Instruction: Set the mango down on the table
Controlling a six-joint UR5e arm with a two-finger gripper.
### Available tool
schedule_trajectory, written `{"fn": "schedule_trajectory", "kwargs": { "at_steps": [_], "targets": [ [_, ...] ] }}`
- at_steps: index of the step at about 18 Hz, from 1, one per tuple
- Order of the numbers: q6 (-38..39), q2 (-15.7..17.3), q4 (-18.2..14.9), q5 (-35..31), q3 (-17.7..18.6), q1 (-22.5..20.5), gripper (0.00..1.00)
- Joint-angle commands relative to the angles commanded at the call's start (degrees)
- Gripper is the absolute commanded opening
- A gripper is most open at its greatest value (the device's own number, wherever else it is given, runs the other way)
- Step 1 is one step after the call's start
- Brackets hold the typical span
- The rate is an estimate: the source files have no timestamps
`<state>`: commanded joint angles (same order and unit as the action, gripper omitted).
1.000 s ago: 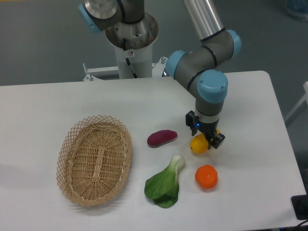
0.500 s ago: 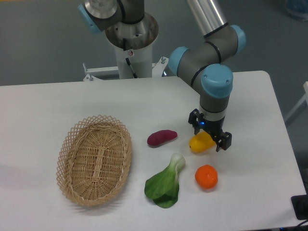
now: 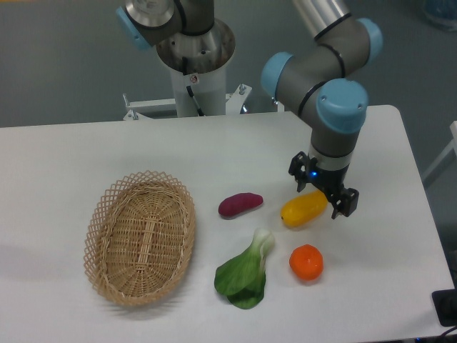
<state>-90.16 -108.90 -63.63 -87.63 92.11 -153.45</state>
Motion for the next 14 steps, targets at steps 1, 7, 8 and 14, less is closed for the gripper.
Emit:
{"fn": "schedule_trajectory", "kwargs": {
  "at_steps": [1,7,8,14],
  "targets": [
    [-1.41,0.27,-0.35,0.35,0.0,-0.44,1.0],
    [-10.38,2.38,-2.38,0.88,1.4,-4.31,1.0],
    [-10.82,2.38,-2.46,0.88,1.67,-4.58,1.0],
    [-12.23,2.73,-2.64,1.76,2.46,-5.63,1.0]
  ]
}}
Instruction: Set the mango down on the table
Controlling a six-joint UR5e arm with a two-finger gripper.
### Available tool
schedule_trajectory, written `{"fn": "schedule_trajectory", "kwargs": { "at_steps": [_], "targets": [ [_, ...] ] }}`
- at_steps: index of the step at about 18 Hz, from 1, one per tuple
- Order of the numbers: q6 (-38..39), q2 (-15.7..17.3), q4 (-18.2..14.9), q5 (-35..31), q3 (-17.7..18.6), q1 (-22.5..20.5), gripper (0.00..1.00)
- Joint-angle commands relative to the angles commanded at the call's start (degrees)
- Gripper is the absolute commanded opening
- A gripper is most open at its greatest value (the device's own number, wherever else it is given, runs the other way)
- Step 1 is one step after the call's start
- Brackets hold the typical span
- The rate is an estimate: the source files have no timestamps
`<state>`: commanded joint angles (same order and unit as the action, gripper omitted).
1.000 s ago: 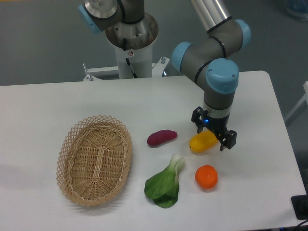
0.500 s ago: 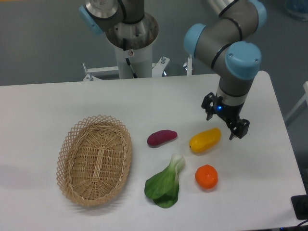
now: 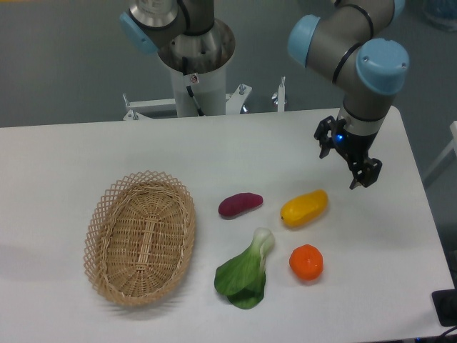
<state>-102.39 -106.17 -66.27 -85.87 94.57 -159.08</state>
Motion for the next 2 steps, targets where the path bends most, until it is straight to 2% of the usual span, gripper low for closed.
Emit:
{"fn": "schedule_trajectory", "kwargs": {
  "at_steps": [2],
  "targets": [
    [0.09,0.0,0.0,0.09,0.35,0.09,1.0]
  ]
}}
